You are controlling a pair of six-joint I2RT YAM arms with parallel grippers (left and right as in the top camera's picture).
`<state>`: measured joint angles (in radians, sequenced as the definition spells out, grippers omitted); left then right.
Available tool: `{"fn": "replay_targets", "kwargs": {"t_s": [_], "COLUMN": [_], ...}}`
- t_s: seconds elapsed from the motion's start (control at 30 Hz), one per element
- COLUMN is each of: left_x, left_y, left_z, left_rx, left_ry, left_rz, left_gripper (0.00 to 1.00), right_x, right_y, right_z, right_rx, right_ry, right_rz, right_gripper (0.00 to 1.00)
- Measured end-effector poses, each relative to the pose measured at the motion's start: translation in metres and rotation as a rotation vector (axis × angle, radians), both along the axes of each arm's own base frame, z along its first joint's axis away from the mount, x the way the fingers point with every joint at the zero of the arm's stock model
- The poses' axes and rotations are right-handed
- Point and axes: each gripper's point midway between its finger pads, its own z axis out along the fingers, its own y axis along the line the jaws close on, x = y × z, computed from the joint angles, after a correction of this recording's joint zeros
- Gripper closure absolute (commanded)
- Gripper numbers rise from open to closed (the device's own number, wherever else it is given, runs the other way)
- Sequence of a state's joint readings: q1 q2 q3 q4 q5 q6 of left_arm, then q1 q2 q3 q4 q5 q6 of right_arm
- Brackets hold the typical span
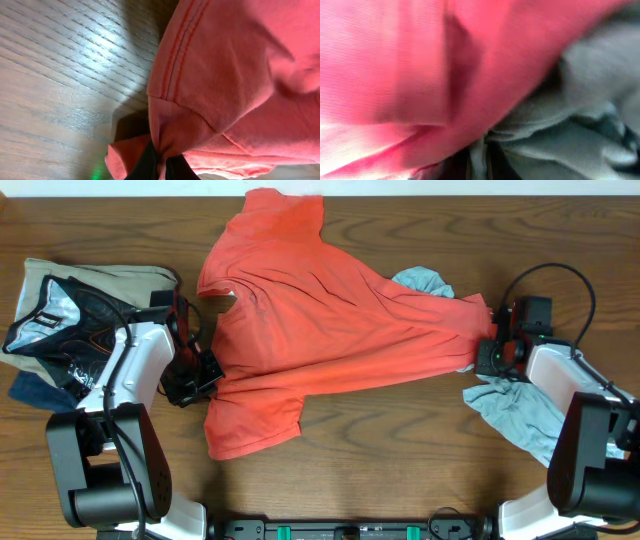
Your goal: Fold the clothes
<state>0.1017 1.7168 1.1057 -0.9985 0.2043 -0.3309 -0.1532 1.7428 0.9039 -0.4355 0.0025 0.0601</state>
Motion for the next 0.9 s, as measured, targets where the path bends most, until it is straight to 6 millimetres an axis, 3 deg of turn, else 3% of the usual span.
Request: {"fn": "replay_targets", "kwargs": {"t_s": [0.13,0.33,0.4,0.43,0.6,0.7,0.83,0.9], "left_x": [0.0,0.0,0.0,0.0,0.0,0.0,0.0,0.0], "left_y": [-0.005,-0.002,-0.001,-0.001,0.0,-0.001,-0.001,0.0], "left_z": [0.001,0.0,0.0,0.0,0.0,0.0,0.0,0.0], "left_rx": [-0.023,-0.005,0.0,0.001,0.001,0.001,0.001,0.001], "left_ry": [-0.002,-0.001,-0.001,-0.001,-0.001,-0.001,-0.002,-0.001], "left_rz": [-0.002,-0.01,-0.011,-0.011,-0.015,-0.018,-0.018,-0.018], "left_gripper": [0.94,0.94,0.94,0.94,0.94,0.94,0.94,0.94], "right_x": [-0.016,-0.031,-0.032,-0.034,-0.055,-0.081,-0.109,-0.106], "right_y": [-0.038,-0.132,-0.159,-0.167,-0.193,-0.206,-0.226,-0.231], "right_z": [0.004,0.021,0.029,0.031,0.032,0.03,0.032,0.031], "right_rx": [-0.022,-0.139,-0.16,-0.163,-0.171,-0.194,-0.21,-0.166], "right_ry": [0.065,0.056,0.019,0.009,0.016,0.071,0.084,0.043], "right_rz": [-0.158,-0.427,-0.499,-0.522,-0.622,-0.74,-0.916,-0.952], "right_gripper": [0.93,0.91,0.94,0.98,0.99,0.99,0.79,0.71]}}
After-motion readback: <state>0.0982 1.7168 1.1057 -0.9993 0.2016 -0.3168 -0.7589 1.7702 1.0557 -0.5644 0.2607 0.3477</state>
